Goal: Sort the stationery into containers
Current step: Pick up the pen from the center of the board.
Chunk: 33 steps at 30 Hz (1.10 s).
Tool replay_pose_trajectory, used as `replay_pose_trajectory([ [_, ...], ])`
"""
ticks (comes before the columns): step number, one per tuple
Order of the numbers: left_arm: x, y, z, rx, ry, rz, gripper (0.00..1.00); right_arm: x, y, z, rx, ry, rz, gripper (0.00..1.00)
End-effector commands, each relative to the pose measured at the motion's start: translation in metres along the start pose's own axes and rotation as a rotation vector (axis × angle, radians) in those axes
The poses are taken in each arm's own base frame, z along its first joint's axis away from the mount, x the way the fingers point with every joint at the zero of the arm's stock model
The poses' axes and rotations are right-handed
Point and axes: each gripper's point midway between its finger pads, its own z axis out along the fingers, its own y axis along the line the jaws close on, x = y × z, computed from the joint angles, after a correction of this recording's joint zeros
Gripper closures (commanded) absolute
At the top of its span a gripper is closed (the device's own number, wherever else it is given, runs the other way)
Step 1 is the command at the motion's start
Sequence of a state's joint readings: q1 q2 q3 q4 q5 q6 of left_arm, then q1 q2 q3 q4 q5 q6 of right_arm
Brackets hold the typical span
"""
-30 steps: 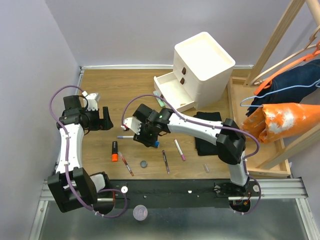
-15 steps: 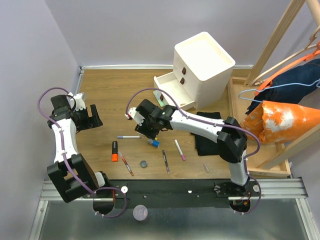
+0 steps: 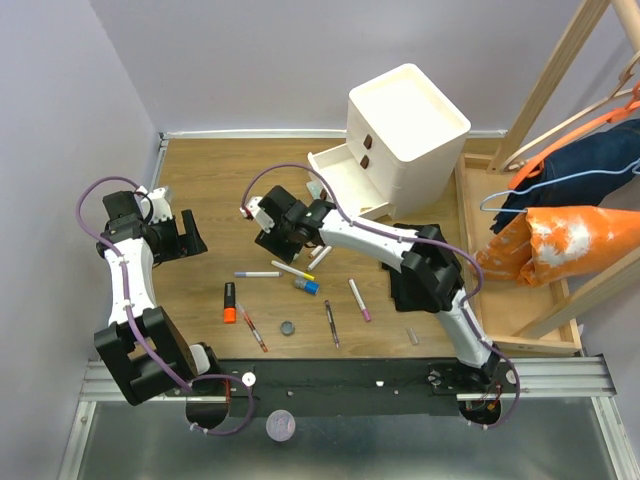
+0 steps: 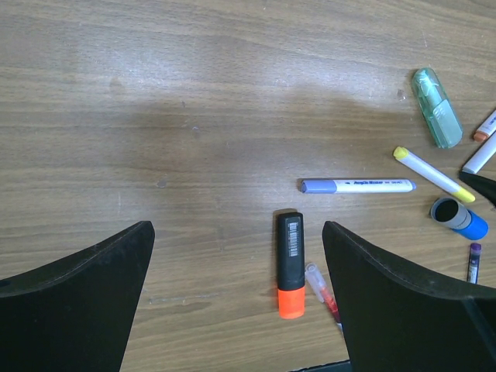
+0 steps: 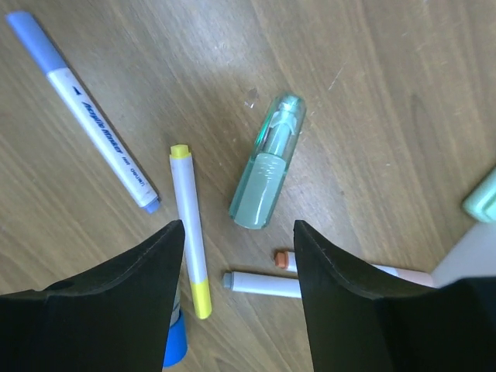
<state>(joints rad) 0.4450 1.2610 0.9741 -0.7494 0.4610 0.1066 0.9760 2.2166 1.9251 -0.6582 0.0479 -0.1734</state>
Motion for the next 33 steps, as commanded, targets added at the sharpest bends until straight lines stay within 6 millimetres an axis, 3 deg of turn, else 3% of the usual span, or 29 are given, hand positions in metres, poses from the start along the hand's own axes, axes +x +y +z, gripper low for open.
replay_pose_trajectory([
  [1, 0.0, -0.001, -0.001, 0.01, -0.004, -0.002, 0.01, 0.005, 0.003, 0.022, 0.016, 0.025, 0.037, 0.33],
  [9, 0.001, 0.001, 0.002, 0.005, 0.004, -0.007, 0.01, 0.003, -0.005, 0.037, 0.028, 0.029, 0.062, 0.33],
  [19, -0.001, 0.002, 0.004, 0.009, 0.007, -0.019, 0.01, 0.024, -0.004, 0.06, -0.004, 0.082, 0.1, 0.4],
  [25, -0.001, 0.002, 0.006, 0.008, 0.016, -0.029, 0.01, 0.031, 0.0, 0.069, -0.065, 0.101, 0.12, 0.55],
  [27, 0.0, 0.001, 0.007, 0.015, 0.021, -0.035, 0.01, 0.033, 0.003, 0.069, -0.091, 0.105, 0.119, 0.66],
  [29, -0.001, 0.001, 0.008, 0.016, 0.017, -0.046, 0.01, 0.033, 0.003, 0.065, -0.092, 0.108, 0.108, 0.78],
  [33, -0.004, -0.001, 0.009, 0.024, 0.002, -0.055, 0.01, 0.013, -0.013, 0.039, -0.033, 0.053, 0.08, 0.82],
])
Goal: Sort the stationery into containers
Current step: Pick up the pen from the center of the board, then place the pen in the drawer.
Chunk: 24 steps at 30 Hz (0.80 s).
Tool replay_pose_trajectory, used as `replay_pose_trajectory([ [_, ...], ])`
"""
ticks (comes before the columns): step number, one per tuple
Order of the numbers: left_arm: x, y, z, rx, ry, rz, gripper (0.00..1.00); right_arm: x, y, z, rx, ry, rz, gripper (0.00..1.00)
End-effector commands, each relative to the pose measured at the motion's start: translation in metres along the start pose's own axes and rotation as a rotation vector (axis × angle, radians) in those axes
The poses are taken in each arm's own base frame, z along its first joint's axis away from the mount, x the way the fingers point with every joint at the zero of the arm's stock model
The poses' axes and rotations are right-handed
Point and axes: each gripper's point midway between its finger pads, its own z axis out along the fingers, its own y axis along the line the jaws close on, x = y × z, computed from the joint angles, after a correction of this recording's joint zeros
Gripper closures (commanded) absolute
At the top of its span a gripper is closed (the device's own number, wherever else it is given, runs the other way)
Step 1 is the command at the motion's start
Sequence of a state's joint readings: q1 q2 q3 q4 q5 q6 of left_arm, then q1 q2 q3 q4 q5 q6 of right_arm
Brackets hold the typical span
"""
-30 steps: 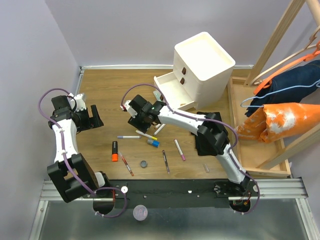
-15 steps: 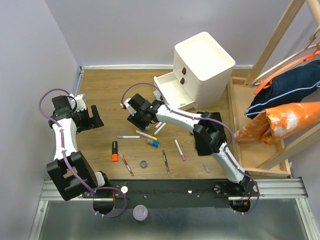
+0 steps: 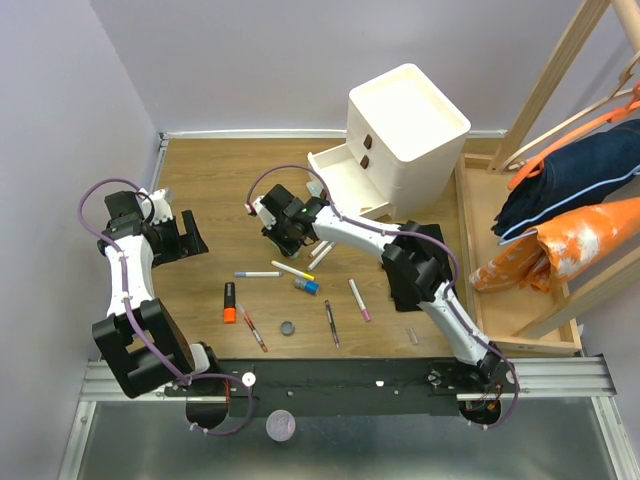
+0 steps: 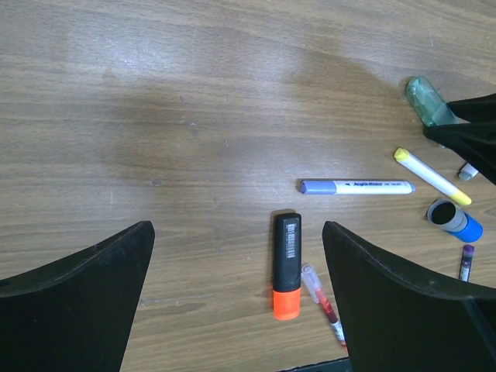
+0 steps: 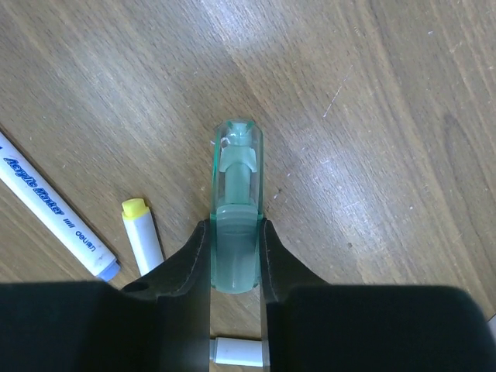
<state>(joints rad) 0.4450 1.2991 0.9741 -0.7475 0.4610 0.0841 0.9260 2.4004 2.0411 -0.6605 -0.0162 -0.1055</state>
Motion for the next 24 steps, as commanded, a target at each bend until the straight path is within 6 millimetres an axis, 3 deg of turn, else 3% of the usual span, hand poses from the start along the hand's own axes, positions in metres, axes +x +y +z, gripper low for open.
replay_pose_trajectory([
  [1, -0.009, -0.003, 0.001, 0.021, -0.033, -0.021, 0.01, -0.016, -0.014, -0.029, 0.047, -0.037, -0.03, 0.82],
  [2, -0.011, -0.003, 0.002, 0.02, -0.039, -0.022, 0.02, -0.03, -0.023, -0.048, 0.07, -0.082, -0.016, 0.82],
  [6, -0.015, 0.005, 0.0, -0.051, -0.069, 0.026, 0.01, -0.053, -0.072, -0.09, 0.158, -0.181, 0.051, 0.84],
  [10, -0.012, 0.002, 0.001, -0.036, -0.06, 0.031, 0.01, -0.052, -0.137, -0.116, 0.268, -0.216, 0.118, 0.91],
  [13, -0.008, -0.001, 0.004, -0.012, -0.038, 0.016, 0.01, -0.042, -0.171, -0.122, 0.326, -0.212, 0.153, 0.92],
  [21, -0.014, -0.011, 0.007, 0.023, -0.029, 0.009, 0.01, -0.028, -0.2, -0.11, 0.39, -0.181, 0.163, 0.93],
  [23, -0.016, -0.013, 0.007, 0.027, -0.029, 0.015, 0.01, -0.023, -0.205, -0.101, 0.396, -0.161, 0.162, 0.91],
  [24, -0.016, -0.014, 0.007, 0.028, -0.029, 0.018, 0.01, -0.024, -0.208, -0.102, 0.41, -0.16, 0.164, 0.8],
])
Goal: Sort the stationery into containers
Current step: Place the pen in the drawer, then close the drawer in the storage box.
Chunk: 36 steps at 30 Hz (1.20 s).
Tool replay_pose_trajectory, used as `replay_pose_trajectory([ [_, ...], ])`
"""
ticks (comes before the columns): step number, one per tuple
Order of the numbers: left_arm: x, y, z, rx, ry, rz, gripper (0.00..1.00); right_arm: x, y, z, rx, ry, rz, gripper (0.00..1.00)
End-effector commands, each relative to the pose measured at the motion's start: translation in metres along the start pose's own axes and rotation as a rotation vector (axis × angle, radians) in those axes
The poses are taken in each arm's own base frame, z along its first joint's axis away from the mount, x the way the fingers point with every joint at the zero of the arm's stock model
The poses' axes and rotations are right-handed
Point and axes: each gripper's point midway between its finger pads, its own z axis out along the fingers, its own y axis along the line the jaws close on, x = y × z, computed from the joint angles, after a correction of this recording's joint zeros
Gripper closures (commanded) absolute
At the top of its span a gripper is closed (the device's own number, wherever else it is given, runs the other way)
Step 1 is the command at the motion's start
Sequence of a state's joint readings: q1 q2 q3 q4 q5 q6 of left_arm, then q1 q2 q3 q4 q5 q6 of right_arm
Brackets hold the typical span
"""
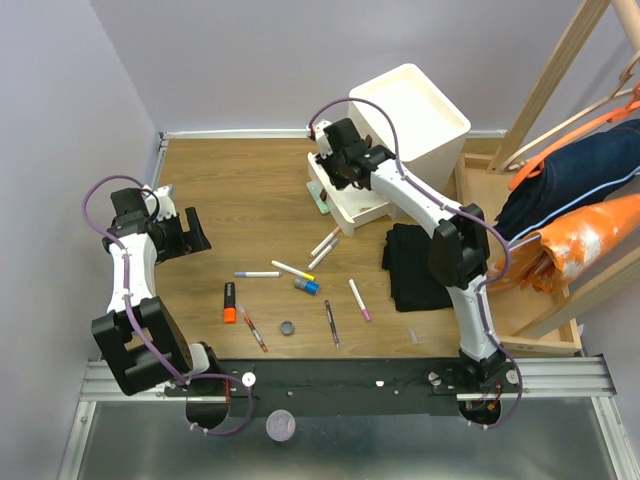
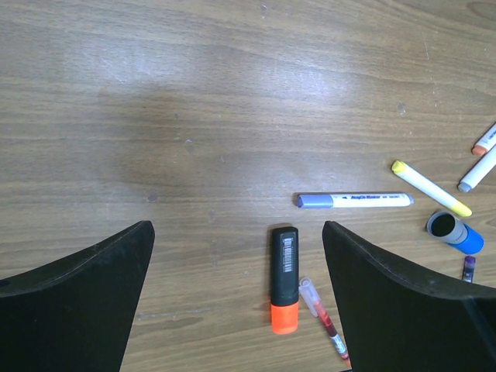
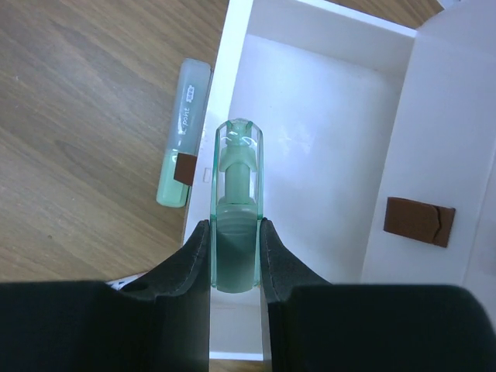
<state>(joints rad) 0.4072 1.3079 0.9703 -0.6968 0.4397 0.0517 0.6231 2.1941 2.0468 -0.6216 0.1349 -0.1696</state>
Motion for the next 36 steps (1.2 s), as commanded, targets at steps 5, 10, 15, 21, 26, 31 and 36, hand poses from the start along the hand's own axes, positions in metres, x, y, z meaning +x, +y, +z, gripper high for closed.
replay_pose_trajectory([
  [5, -0.011, -0.011, -0.002, 0.035, -0.016, 0.014, 0.01, -0.007, -0.007, 0.012, 0.071, -0.014, -0.003, 0.46],
  [10, -0.01, -0.011, 0.0, 0.04, -0.016, 0.005, 0.01, -0.026, 0.001, -0.008, 0.03, -0.065, -0.007, 0.51],
  [15, -0.008, -0.012, 0.003, 0.044, -0.014, -0.002, 0.01, -0.017, 0.04, -0.006, -0.15, -0.04, -0.039, 0.86],
  [21, -0.008, -0.013, 0.003, 0.05, -0.01, -0.006, 0.01, 0.014, 0.09, 0.008, -0.253, 0.048, -0.098, 0.99],
  [26, -0.008, -0.013, 0.002, 0.05, -0.012, -0.008, 0.01, 0.014, 0.087, 0.024, -0.164, 0.049, -0.103, 0.99],
  [31, -0.005, -0.012, 0.003, 0.044, -0.009, -0.008, 0.01, 0.018, 0.061, 0.045, 0.003, 0.057, -0.118, 0.99],
  [36, -0.003, -0.012, 0.003, 0.041, -0.008, -0.006, 0.01, 0.021, 0.05, 0.051, 0.069, 0.062, -0.119, 0.99],
])
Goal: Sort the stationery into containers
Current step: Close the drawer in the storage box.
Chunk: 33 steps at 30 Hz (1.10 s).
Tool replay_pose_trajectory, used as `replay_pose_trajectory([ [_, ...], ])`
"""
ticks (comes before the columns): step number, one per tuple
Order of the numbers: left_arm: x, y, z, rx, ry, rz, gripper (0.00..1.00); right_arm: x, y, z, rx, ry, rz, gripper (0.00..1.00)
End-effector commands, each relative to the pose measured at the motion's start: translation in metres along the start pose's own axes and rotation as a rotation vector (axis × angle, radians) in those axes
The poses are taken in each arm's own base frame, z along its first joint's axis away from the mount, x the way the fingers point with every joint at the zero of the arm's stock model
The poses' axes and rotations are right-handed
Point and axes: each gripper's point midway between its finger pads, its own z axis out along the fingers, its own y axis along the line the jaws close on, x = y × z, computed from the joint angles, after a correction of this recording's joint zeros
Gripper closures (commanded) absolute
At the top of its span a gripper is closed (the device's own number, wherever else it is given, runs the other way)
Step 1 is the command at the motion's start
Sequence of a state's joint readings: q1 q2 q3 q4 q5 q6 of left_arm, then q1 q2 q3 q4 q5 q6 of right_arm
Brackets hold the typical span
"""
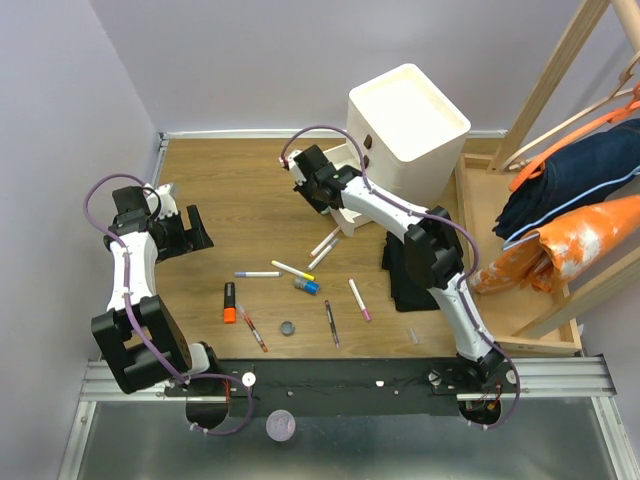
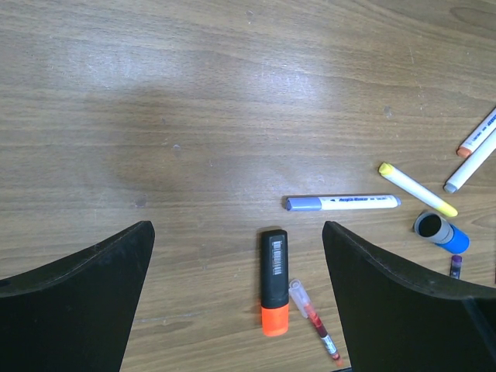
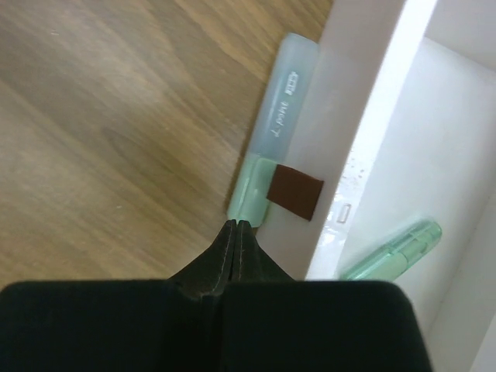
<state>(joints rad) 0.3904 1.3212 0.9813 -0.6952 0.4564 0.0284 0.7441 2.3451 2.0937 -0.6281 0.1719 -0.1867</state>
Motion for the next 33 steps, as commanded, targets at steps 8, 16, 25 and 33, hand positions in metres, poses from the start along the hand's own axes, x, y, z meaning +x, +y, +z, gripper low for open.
replay_pose_trajectory([
  [8, 0.0, -0.004, 0.002, 0.017, -0.015, -0.001, 0.01, -0.002, -0.048, 0.01, 0.208, -0.01, 0.008, 0.99],
  [16, 0.001, -0.004, 0.003, 0.021, -0.01, -0.002, 0.01, 0.009, -0.085, 0.017, 0.307, 0.011, 0.022, 0.99],
  [25, 0.001, -0.004, 0.004, 0.025, -0.012, -0.007, 0.01, 0.022, -0.112, 0.017, 0.373, 0.037, 0.022, 0.99],
  [33, 0.0, -0.004, 0.004, 0.026, -0.018, -0.006, 0.01, 0.04, -0.134, 0.016, 0.445, 0.081, -0.008, 0.99],
])
